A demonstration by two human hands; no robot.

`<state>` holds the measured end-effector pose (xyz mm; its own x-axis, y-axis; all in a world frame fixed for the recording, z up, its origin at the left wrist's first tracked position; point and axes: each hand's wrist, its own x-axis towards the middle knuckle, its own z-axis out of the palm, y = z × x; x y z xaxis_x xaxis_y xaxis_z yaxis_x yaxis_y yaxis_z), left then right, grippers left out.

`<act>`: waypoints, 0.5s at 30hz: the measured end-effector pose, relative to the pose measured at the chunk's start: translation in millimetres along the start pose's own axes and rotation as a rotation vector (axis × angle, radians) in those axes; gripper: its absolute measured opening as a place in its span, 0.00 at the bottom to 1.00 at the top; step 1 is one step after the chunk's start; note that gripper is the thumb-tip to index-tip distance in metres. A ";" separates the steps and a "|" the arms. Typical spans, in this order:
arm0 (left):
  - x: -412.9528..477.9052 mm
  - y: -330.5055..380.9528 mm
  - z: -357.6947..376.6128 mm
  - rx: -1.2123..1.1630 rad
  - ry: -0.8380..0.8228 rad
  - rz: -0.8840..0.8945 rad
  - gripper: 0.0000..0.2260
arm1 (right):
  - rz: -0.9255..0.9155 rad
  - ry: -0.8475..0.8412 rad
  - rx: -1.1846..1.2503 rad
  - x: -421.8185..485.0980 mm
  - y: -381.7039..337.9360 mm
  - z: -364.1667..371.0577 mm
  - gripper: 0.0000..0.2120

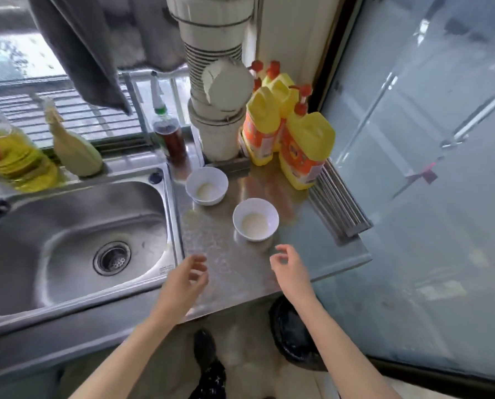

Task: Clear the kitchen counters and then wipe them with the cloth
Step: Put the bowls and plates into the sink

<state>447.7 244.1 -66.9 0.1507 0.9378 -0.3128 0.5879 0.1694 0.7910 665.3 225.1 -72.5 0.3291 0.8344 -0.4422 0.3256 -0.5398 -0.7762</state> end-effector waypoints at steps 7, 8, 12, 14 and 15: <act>95.9 -13.2 -28.7 -0.223 -0.038 -0.201 0.13 | 0.360 0.122 0.407 58.5 -22.8 45.4 0.13; 108.7 -12.2 -30.5 -0.250 -0.032 -0.221 0.15 | 0.373 0.147 0.432 62.9 -25.1 48.7 0.10; 150.6 -0.9 -35.5 -0.446 -0.003 -0.372 0.21 | 0.379 0.195 0.483 69.1 -33.0 52.5 0.06; 166.6 4.6 -34.4 -0.541 0.011 -0.436 0.22 | 0.365 0.200 0.485 72.7 -35.9 50.1 0.08; 172.5 7.1 -32.8 -0.572 0.014 -0.458 0.22 | 0.355 0.195 0.476 75.2 -36.2 48.5 0.08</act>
<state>451.8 417.0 -98.0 -0.0231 0.7378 -0.6746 0.0822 0.6739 0.7342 635.3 312.8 -99.4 0.5148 0.5534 -0.6548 -0.2491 -0.6343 -0.7319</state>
